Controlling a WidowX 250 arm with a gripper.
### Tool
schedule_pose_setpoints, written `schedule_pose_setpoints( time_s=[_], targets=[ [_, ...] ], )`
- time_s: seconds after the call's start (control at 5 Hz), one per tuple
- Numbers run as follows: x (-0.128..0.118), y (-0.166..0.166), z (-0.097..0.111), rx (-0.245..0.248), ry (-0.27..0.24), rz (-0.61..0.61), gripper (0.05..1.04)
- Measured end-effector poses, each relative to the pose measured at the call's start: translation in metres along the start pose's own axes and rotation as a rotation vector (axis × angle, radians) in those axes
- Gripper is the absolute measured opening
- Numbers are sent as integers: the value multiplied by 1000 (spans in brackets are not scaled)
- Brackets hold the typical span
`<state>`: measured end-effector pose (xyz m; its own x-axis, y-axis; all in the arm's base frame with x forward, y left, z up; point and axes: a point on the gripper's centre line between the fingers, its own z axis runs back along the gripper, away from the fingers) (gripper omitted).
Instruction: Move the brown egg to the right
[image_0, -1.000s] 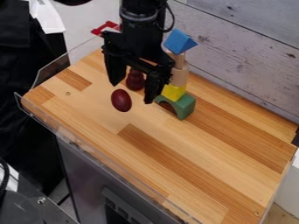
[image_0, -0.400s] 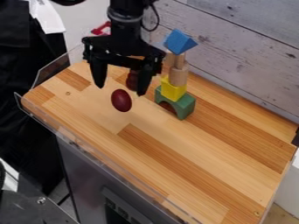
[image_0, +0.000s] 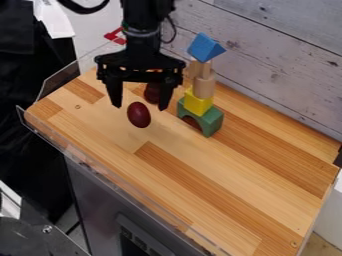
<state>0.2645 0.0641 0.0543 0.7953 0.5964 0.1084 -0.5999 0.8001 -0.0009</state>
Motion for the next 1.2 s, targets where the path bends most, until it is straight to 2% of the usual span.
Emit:
schedule_pose_setpoints(
  time_s=[0.6, 1.2],
  targets=[
    [20, 11, -24, -10, -4, 81, 999],
    [31, 4, -45, -33, 4, 124, 999]
  ],
)
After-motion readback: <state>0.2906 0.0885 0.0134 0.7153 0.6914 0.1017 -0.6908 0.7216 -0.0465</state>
